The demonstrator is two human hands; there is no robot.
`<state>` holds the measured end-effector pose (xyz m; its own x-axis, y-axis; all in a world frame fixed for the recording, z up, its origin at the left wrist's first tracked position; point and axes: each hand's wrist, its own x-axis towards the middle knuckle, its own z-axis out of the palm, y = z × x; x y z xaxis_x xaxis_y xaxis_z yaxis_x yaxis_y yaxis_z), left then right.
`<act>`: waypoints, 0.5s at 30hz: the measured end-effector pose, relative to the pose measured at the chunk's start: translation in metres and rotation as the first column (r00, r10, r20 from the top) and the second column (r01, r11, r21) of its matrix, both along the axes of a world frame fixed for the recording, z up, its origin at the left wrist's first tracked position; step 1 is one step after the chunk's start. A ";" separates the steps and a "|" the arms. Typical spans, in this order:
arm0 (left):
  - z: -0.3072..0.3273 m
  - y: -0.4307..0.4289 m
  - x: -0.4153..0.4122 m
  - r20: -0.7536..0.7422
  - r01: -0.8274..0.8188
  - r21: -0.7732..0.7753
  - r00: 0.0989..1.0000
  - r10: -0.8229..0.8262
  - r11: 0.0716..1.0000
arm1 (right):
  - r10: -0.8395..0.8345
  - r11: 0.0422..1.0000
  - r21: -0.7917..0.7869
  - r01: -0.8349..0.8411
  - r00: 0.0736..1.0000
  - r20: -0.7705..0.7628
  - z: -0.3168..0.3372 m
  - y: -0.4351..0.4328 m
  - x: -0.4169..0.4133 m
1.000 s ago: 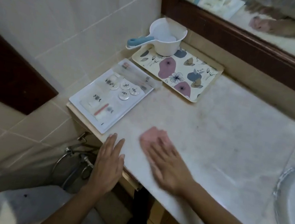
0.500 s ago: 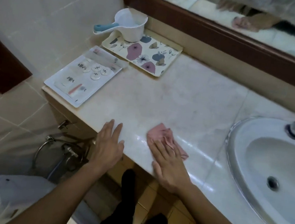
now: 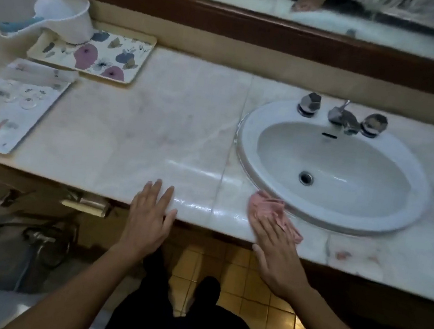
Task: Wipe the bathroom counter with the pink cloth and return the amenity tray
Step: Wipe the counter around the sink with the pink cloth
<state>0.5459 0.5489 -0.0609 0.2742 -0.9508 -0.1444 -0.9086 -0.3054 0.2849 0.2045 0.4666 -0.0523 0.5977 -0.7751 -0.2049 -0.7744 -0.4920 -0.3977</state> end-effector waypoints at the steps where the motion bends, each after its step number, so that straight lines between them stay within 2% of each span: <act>1: -0.002 -0.001 -0.003 0.003 0.007 0.011 1.000 -0.007 1.000 | -0.063 0.998 -0.004 0.063 0.998 0.005 0.002 0.002 -0.033; 5: -0.004 0.000 -0.006 -0.003 0.004 0.017 1.000 -0.004 1.000 | -0.285 0.958 -0.012 0.285 0.958 0.010 0.015 -0.002 -0.126; 9: -0.001 0.001 -0.006 -0.011 0.017 0.017 1.000 -0.017 1.000 | -0.401 0.916 -0.021 0.401 0.916 0.006 0.010 0.000 -0.107; 11: 0.001 0.002 -0.006 -0.025 0.016 0.018 1.000 -0.016 1.000 | -0.298 0.955 0.020 0.297 0.954 0.032 0.010 0.006 -0.077; 13: 0.004 0.002 -0.003 -0.054 0.018 0.029 0.998 -0.017 0.999 | -0.104 0.991 0.092 0.100 0.994 0.036 0.013 0.010 -0.035; 15: 0.012 0.002 0.000 -0.120 -0.005 0.007 0.993 0.006 1.000 | 0.090 0.985 0.144 -0.096 0.995 0.044 0.015 0.012 0.021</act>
<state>0.5461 0.5505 -0.0490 0.2594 -0.9482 -0.1834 -0.8662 -0.3124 0.3900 0.2254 0.4787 -0.0377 0.6751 -0.6794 -0.2877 -0.7114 -0.4960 -0.4979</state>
